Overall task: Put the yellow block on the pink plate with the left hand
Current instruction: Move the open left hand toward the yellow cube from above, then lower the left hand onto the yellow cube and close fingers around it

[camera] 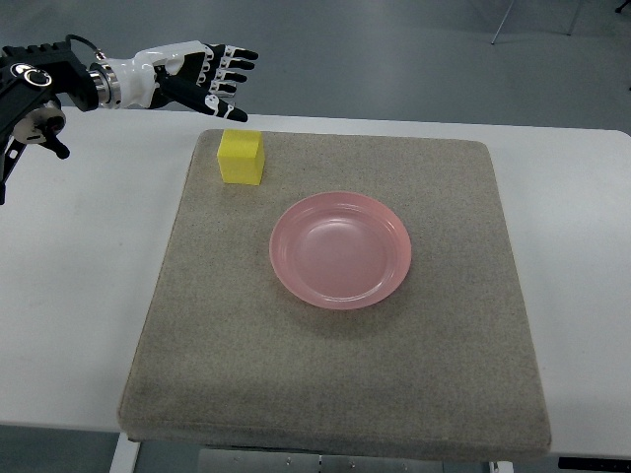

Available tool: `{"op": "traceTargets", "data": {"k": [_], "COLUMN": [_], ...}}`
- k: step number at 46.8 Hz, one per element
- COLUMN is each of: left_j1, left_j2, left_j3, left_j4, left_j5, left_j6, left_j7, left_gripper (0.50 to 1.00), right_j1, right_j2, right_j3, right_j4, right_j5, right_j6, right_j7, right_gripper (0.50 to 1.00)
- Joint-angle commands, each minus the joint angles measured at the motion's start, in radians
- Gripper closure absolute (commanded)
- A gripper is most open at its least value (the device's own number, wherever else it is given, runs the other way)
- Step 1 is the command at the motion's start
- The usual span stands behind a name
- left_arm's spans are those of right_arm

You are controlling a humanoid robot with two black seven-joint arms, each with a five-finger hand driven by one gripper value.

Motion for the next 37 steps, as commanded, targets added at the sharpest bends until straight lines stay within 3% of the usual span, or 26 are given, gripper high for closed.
{"op": "traceTargets", "data": {"k": [1,7,17,28,37], "left_j1": [-0.007,-0.022,-0.062,-0.073,-0.074], "left_j2": [0.0,0.012,0.007,-0.025,-0.071], "left_j3": [0.0,0.005,0.052,0.106,0.246], "left_j4": [-0.033,-0.068,-0.107,-0.116,-0.087], "left_j5": [0.081,0.15,0.501,0.767,0.776], "left_j6": [0.0,0.0,0.0,0.063,0.212], "left_j7": [-0.001,-0.001,-0.001,-0.001,0.004], "left_gripper": [0.506,0.506,0.506,0.506,0.506], "right_j1": [0.0,0.0,0.0,0.0,0.0], "right_j2": [0.0,0.0,0.0,0.0,0.0], "right_j3": [0.0,0.0,0.0,0.0,0.0], "right_j4": [0.0,0.0,0.0,0.0,0.0], "right_j5": [0.0,0.0,0.0,0.0,0.0], "right_j6": [0.0,0.0,0.0,0.0,0.0], "right_j7": [0.0,0.0,0.0,0.0,0.0], "right_gripper": [0.576,0.576,0.576,0.576,0.576]}}
